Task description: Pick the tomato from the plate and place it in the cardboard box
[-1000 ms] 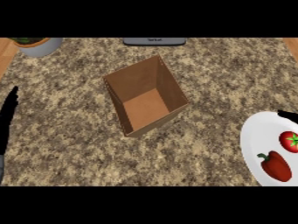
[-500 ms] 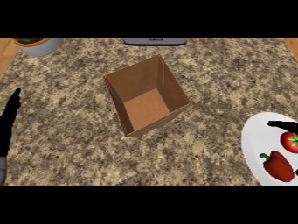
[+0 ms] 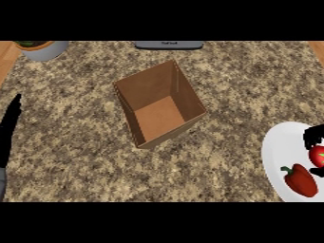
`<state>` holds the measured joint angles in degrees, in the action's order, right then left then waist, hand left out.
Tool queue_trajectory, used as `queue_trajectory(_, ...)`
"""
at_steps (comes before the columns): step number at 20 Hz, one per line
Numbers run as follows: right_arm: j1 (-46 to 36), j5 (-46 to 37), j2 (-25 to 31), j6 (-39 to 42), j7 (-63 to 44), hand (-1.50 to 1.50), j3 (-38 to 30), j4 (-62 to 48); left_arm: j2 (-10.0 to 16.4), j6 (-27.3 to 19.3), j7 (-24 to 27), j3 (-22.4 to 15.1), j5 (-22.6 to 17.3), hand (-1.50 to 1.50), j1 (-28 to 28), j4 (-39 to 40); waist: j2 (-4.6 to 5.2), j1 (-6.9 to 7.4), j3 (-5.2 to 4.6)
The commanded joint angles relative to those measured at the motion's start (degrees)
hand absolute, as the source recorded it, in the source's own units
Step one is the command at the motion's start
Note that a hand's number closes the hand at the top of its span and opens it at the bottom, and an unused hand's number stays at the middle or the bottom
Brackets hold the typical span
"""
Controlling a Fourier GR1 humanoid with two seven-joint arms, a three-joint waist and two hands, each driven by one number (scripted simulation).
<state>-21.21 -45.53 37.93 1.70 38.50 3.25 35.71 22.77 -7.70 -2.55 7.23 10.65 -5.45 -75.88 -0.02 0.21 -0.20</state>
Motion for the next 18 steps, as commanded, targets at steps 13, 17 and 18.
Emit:
queue_trajectory(13, 13.1, -7.6, -16.1, -14.9, -42.5, 1.50, 1.7, 34.0, 0.6, -0.6, -0.7, 2.7, -0.3, 0.00, 4.6, -1.2, -1.93, -4.22, -0.35)
queue_trajectory(17, 14.3, -10.8, -19.0, -18.3, -47.2, 1.50, 4.3, 50.1, 2.8, 1.0, -0.9, 3.9, -1.0, 0.00, 3.1, -0.5, -1.77, -4.56, -0.26)
queue_trajectory(18, 13.9, -13.0, -17.8, -17.0, -48.8, 1.50, 5.5, 54.3, 1.2, -0.1, -1.8, 2.9, -0.5, 0.00, 4.1, -1.9, -1.81, -3.92, -0.23)
